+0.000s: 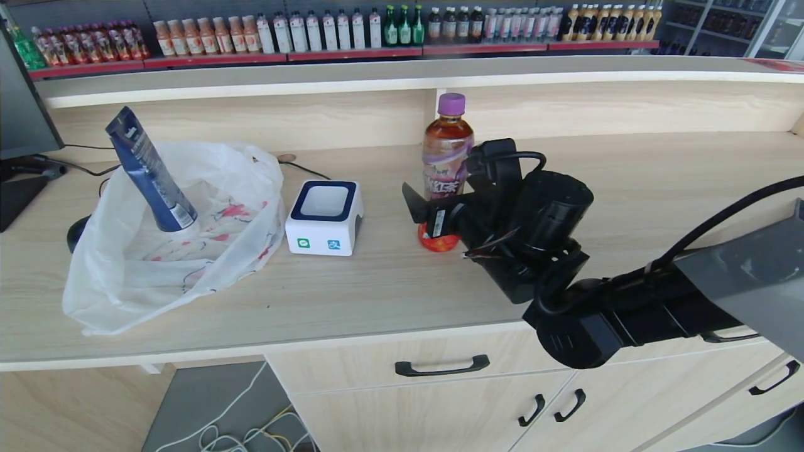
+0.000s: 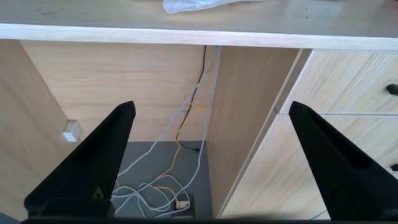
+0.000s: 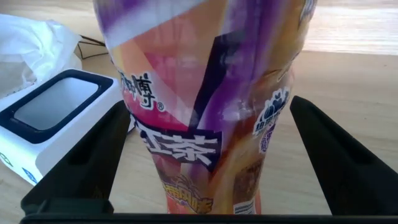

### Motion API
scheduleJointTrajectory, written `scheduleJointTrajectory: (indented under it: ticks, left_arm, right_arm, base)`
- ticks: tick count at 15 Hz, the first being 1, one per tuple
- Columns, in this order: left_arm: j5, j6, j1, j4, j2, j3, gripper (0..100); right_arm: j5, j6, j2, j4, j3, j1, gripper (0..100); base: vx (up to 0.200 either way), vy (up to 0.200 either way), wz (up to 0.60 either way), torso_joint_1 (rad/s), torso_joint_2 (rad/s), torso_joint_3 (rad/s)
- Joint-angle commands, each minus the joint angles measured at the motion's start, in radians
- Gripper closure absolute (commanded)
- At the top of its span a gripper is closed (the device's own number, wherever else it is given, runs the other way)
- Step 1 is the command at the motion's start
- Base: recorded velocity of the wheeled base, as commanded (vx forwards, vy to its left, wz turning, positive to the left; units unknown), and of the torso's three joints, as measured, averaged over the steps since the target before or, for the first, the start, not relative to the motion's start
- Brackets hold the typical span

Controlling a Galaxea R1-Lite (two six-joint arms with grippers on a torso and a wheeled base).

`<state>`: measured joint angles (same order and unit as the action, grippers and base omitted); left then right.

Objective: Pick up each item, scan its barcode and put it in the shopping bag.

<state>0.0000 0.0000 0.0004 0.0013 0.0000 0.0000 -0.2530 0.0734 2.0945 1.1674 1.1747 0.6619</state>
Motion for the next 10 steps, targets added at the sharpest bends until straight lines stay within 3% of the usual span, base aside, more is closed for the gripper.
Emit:
scheduleJointTrajectory:
  ticks: [1, 10]
  left_arm:
    - [0.0, 0.0, 0.001, 0.0, 0.0, 0.0, 0]
    - [0.0, 0.0, 0.001, 0.0, 0.0, 0.0, 0]
  right_arm:
    - [0.0, 0.0, 0.021, 0.0, 0.026, -0.002, 0]
    - [0.0, 0.003, 0.052, -0.002, 0.088, -0.027, 0]
  base:
    - [0.0, 0.0, 0.0, 0.0, 0.0, 0.0]
    - [0.0, 0.0, 0.0, 0.0, 0.0, 0.0]
